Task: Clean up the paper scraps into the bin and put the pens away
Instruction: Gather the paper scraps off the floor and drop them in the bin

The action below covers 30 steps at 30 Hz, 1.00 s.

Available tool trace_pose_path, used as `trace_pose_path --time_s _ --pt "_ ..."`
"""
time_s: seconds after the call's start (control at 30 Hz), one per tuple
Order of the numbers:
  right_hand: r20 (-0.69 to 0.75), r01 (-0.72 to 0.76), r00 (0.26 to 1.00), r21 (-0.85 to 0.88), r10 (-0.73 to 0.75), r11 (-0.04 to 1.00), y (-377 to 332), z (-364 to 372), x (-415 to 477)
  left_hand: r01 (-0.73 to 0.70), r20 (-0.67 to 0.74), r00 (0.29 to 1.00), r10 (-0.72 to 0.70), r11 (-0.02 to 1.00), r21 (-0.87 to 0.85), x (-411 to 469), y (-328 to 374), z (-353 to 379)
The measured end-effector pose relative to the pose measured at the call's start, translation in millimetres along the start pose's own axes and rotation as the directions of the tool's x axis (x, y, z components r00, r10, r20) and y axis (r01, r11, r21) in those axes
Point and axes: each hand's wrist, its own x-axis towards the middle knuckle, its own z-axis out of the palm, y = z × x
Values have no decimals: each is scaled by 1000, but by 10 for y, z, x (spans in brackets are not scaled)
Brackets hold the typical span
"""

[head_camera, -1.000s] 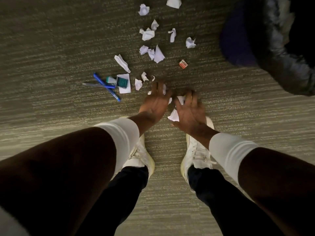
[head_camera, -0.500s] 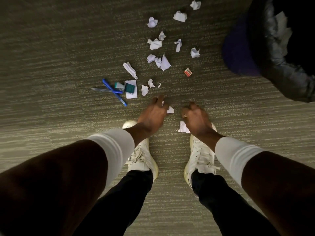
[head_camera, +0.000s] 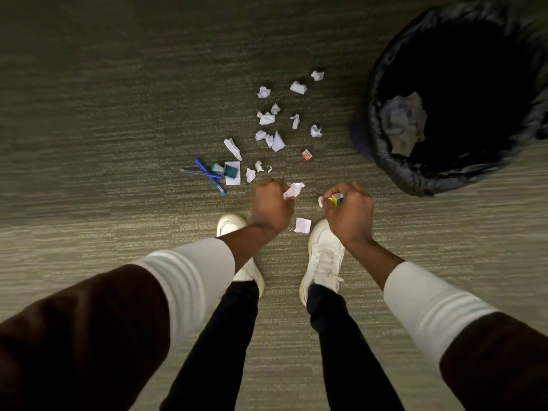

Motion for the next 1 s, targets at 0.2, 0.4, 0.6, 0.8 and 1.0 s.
trace_pose_path --time_s 0.2,0.4,0.6,0.8,1.0 --pt "-179 15 984 104 4 994 -267 -834 61 -88 -80 994 71 970 -228 -192 1075 -314" --pt "-325 -94 931 231 168 968 -142 -1496 271 -182 -106 982 158 944 -274 -206 1897 -378" --pt "-308 -231 892 320 331 919 110 -1747 491 -243 1 969 247 954 -178 -84 2334 -249" --pt "-335 -81 927 261 169 962 187 -1661 358 -307 2 951 309 945 -114 -201 2207 -221" --pt "-86 154 986 140 -143 978 115 -1022 -35 -64 15 998 65 995 -79 -282 1377 -199"
